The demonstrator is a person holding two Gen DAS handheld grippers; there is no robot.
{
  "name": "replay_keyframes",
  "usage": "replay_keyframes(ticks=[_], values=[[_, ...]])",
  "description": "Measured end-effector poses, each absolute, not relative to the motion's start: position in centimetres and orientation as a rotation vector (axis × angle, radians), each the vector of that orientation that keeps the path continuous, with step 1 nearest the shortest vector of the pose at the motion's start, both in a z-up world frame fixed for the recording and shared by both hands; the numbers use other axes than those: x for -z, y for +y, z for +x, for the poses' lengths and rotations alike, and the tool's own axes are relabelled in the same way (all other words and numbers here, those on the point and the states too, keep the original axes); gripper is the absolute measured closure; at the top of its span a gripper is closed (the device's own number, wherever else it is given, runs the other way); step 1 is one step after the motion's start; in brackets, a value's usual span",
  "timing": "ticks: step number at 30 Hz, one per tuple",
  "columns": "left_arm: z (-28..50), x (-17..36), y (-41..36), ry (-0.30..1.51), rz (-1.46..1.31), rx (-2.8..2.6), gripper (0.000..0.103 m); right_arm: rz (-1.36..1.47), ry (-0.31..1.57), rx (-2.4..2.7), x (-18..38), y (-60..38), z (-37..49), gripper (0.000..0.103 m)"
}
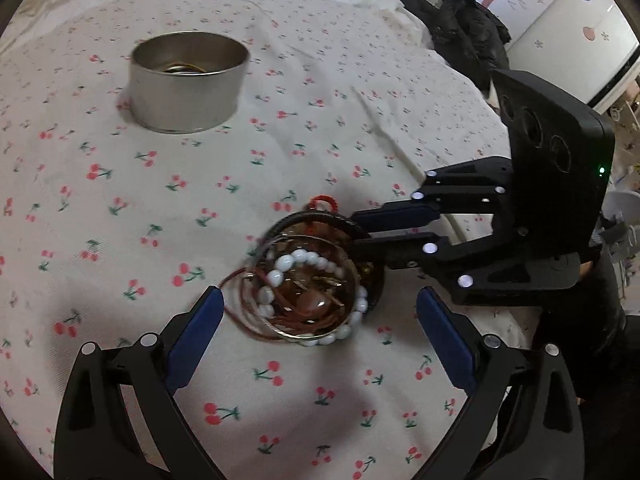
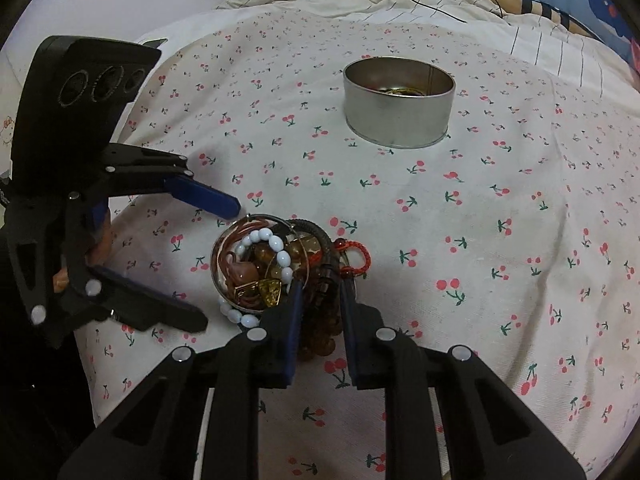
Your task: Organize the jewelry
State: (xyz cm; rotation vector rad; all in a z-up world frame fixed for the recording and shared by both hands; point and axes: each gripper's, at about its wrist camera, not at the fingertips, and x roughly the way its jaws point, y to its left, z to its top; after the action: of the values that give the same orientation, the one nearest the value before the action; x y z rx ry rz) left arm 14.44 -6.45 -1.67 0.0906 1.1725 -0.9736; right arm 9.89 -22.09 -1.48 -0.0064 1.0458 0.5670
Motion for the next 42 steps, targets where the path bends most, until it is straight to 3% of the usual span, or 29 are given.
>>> replay_keyframes(ticks=[7, 17, 22, 24, 28, 34, 40, 41, 42], values=[[14.4, 1.0, -6.0, 1.154, 0.045, 1.002, 0.01, -0.023, 1.042, -0.562, 1.6, -21.5, 9.9, 0.083], [14.7, 1.0, -6.3, 1.165, -0.008, 1.026, 0.02, -0.013, 1.051, -0.562, 1.9, -21.5, 10.1, 0.083], [15.0, 1.1, -6.5, 1.164, -0.02, 1.01, 0.044, -0.005, 1.061, -0.567, 2.1, -21.6, 10.4, 0.082], [15.8, 1.6, -6.1, 1.193, -0.044, 0.981, 0.078, 0.015, 1.069, -0.575, 2.3, -21.8, 10.5, 0.082], [16.6, 1.2, -4.8, 1.186, -0.116, 0.962, 0.095, 0.057, 1.08, -0.591, 2.4, -22.2, 10.7, 0.081], [16.9, -1.7, -2.0, 1.058, -0.288, 1.059, 0.097, 0.068, 1.079, -0.596, 2.5, -22.2, 10.7, 0.08], [17.5, 0.8, -3.2, 1.174, -0.175, 0.926, 0.096, 0.074, 1.079, -0.599, 2.5, -22.4, 10.7, 0.078], [17.7, 0.9, -3.1, 1.176, -0.167, 0.912, 0.095, 0.071, 1.079, -0.598, 2.5, -22.4, 10.7, 0.078], [17.8, 1.0, -3.0, 1.182, -0.171, 0.911, 0.087, 0.069, 1.079, -0.598, 2.5, -22.3, 10.7, 0.078]])
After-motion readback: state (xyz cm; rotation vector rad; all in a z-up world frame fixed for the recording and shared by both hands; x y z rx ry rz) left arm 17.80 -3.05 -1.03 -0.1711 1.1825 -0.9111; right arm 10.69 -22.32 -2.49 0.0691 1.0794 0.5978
